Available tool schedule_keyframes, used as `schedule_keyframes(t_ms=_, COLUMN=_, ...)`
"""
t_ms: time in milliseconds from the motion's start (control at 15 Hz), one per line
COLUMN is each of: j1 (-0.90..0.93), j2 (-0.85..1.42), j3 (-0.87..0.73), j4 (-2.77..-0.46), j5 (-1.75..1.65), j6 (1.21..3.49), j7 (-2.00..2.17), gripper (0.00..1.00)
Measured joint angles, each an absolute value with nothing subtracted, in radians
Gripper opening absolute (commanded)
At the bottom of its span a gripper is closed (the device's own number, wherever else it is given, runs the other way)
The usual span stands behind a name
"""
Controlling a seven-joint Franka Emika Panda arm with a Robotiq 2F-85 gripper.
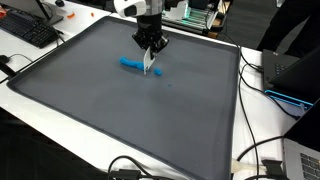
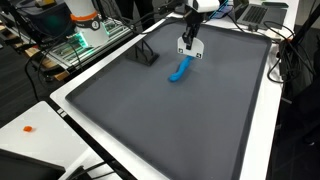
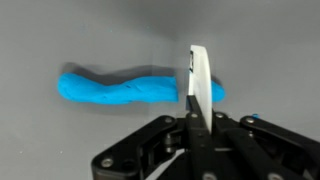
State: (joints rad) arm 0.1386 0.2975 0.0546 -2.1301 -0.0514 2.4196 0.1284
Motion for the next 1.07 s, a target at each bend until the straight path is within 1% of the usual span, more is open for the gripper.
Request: schedule_keyframes(t_ms=1067, j1=0.113, j2=0.309, j3=0.04, j4=-2.13, j5=-0.105, j6=2.424, j7=0.077, gripper=0.01)
